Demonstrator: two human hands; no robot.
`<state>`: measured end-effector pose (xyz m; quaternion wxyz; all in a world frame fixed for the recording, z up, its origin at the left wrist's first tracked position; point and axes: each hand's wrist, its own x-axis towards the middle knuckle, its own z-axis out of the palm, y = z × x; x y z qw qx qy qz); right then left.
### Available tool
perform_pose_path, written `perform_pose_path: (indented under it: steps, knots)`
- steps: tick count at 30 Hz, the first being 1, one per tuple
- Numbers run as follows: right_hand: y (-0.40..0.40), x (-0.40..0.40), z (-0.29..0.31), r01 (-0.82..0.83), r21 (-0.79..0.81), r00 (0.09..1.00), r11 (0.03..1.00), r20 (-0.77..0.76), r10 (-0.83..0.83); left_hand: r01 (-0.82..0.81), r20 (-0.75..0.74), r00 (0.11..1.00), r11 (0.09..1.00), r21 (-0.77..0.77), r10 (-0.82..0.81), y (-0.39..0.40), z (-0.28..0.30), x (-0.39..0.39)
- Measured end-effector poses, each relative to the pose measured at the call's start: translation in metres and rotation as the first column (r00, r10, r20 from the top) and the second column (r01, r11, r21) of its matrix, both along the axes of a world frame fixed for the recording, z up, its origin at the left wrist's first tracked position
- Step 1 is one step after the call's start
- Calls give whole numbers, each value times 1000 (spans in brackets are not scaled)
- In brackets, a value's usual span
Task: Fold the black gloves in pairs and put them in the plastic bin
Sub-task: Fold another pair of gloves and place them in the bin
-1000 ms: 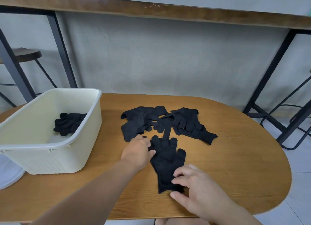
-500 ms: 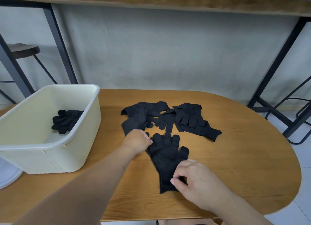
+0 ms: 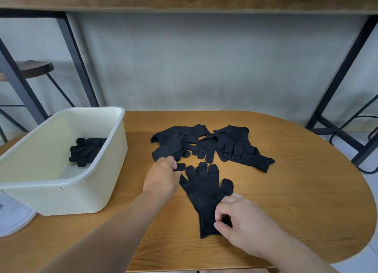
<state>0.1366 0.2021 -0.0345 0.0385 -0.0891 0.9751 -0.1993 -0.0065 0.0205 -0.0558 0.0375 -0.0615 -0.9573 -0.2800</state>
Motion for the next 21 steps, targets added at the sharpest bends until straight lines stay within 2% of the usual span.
perform_pose_path:
  steps: [3,6,8,9,11,13,15,18,21]
  knots:
    - [-1,-1,-1,1,5,1000,1000,6,-1,183,-159,971,983,9,-179,14,3,10]
    - [-1,-2,-1,4,-1,1000,1000,17,-4,375,-99,917,920,-113,-386,31,-9,18]
    - [-1,-3,0,2,-7,1000,1000,24,-2,415,-61,894,873,-255,-443,37,-19,19]
    - [-1,-3,0,2,-10,1000,1000,29,-2,397,-56,903,879,-264,-425,39,-20,18]
    - [-1,-3,1,10,-20,999,1000,38,-9,319,-31,944,931,-175,-329,44,-16,11]
    - [-2,-3,3,17,-29,999,999,50,-15,198,43,980,979,-42,-196,50,-7,-2]
    - [-2,-4,3,19,-29,998,999,58,-17,120,144,982,993,12,-120,56,2,-18]
    - [-2,-6,4,22,-30,998,999,67,-20,151,252,959,987,-59,-132,65,7,-33]
    - [-1,-5,4,22,-43,998,999,68,-19,208,259,949,975,-73,-183,69,6,-39]
